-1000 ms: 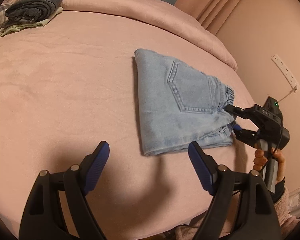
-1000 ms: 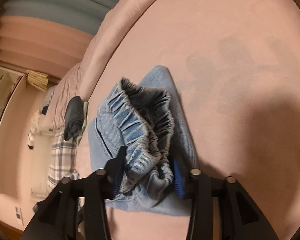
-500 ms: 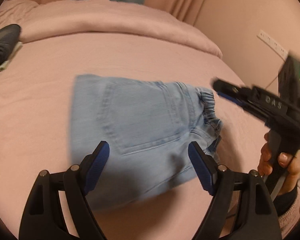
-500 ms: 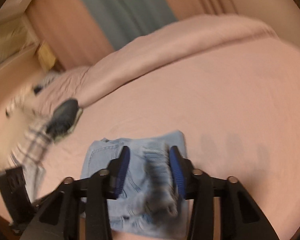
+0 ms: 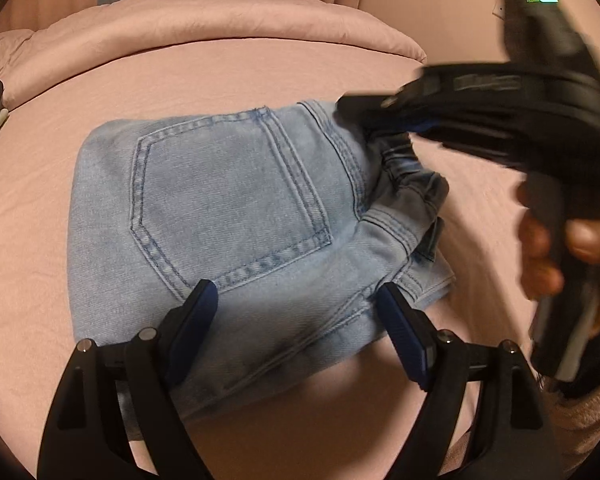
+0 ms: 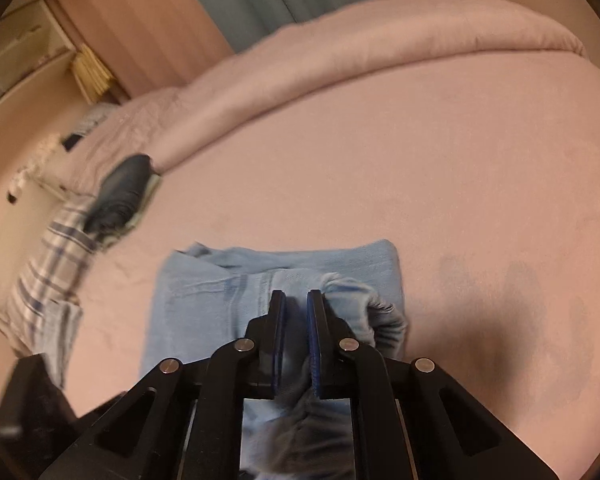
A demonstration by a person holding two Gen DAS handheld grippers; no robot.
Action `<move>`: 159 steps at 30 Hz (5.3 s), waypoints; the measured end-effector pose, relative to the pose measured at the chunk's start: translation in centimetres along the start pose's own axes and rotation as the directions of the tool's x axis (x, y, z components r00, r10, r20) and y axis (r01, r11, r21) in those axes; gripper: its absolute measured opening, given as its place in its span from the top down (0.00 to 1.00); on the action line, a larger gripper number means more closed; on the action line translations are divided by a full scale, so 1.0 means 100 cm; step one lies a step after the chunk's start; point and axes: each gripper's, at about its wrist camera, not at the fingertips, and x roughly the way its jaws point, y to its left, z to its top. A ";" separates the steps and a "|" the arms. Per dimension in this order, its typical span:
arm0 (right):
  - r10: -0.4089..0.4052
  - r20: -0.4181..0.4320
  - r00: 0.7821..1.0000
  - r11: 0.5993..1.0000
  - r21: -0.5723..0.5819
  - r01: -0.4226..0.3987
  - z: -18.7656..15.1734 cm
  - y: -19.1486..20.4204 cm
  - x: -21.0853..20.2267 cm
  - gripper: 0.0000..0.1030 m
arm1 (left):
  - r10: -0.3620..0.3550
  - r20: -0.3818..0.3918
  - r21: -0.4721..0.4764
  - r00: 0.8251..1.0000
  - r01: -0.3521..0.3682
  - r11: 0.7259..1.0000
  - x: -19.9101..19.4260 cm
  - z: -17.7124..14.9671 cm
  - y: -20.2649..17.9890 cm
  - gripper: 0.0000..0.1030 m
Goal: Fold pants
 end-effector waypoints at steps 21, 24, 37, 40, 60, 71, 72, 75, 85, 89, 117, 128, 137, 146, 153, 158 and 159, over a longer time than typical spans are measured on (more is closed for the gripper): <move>0.013 -0.073 0.997 0.999 -0.047 -0.016 -0.073 0.001 -0.015 0.92 | 0.031 0.023 -0.065 0.999 -0.030 0.997 -0.032 -0.011 -0.002 0.20; 0.032 -0.075 0.997 0.999 -0.026 -0.034 -0.077 -0.004 -0.016 0.92 | 0.062 0.049 -0.064 0.997 -0.059 0.996 -0.044 -0.015 -0.001 0.20; 0.032 -0.088 0.996 0.999 0.002 -0.032 -0.074 -0.004 -0.016 0.92 | 0.147 0.071 -0.159 0.987 -0.134 0.978 -0.058 -0.022 0.035 0.20; 0.025 -0.092 0.995 1.000 -0.001 -0.025 -0.073 -0.003 -0.016 0.92 | 0.143 0.058 -0.174 0.988 -0.131 0.976 -0.055 -0.024 0.040 0.20; -0.045 -0.091 0.995 0.999 -0.024 0.043 -0.076 0.013 -0.015 0.92 | 0.014 0.115 -0.216 0.993 0.012 0.976 -0.030 0.057 0.051 0.20; -0.059 -0.059 0.997 0.997 -0.044 0.056 -0.086 0.018 -0.016 0.92 | -0.069 -0.079 -0.285 0.994 0.044 0.957 0.026 0.081 0.069 0.02; -0.052 -0.060 0.997 0.998 -0.033 0.050 -0.086 0.017 -0.017 0.92 | -0.073 -0.075 -0.289 0.994 0.049 0.956 0.026 0.081 0.069 0.02; -0.045 -0.054 0.998 0.999 -0.017 0.044 -0.087 0.015 -0.018 0.92 | -0.086 -0.042 -0.309 0.995 0.069 0.949 0.018 0.086 0.071 0.05; 0.002 -0.040 0.999 1.000 0.011 -0.001 -0.088 0.003 -0.021 0.91 | -0.004 0.054 -0.386 0.999 0.024 0.922 -0.052 0.026 0.108 0.06; -0.003 -0.048 0.999 1.000 0.001 0.003 -0.085 0.003 -0.021 0.91 | -0.107 0.030 -0.480 0.994 0.109 0.870 -0.050 -0.002 0.127 0.17; -0.012 -0.250 0.968 0.975 -0.218 -0.045 0.040 0.148 0.131 0.54 | -0.321 0.103 -0.550 0.941 0.323 0.770 -0.063 -0.068 0.143 0.62; -0.151 -0.454 0.878 0.962 -0.273 0.024 0.040 0.151 0.190 0.72 | -0.284 0.116 -0.518 0.952 0.302 0.801 -0.065 -0.058 0.126 0.66; -0.152 -0.437 0.886 0.971 -0.234 0.051 0.051 0.138 0.194 0.78 | -0.240 0.122 -0.507 0.963 0.268 0.819 -0.078 -0.068 0.113 0.69; -0.178 -0.175 0.968 0.948 -0.293 0.121 0.058 0.148 0.143 0.77 | -0.226 0.105 -0.494 0.968 0.248 0.833 -0.098 -0.080 0.103 0.66; -0.168 -0.060 0.984 0.919 -0.371 0.134 0.053 0.158 0.089 0.77 | -0.180 0.130 -0.462 0.975 0.220 0.859 -0.123 -0.084 0.095 0.68; -0.161 -0.063 0.985 0.915 -0.384 0.125 0.026 0.160 0.074 0.77 | -0.126 0.179 -0.427 0.976 0.192 0.884 -0.138 -0.065 0.098 0.48; -0.158 -0.069 0.985 0.918 -0.378 0.120 0.019 0.156 0.070 0.77 | -0.110 0.185 -0.423 0.977 0.180 0.888 -0.139 -0.060 0.097 0.39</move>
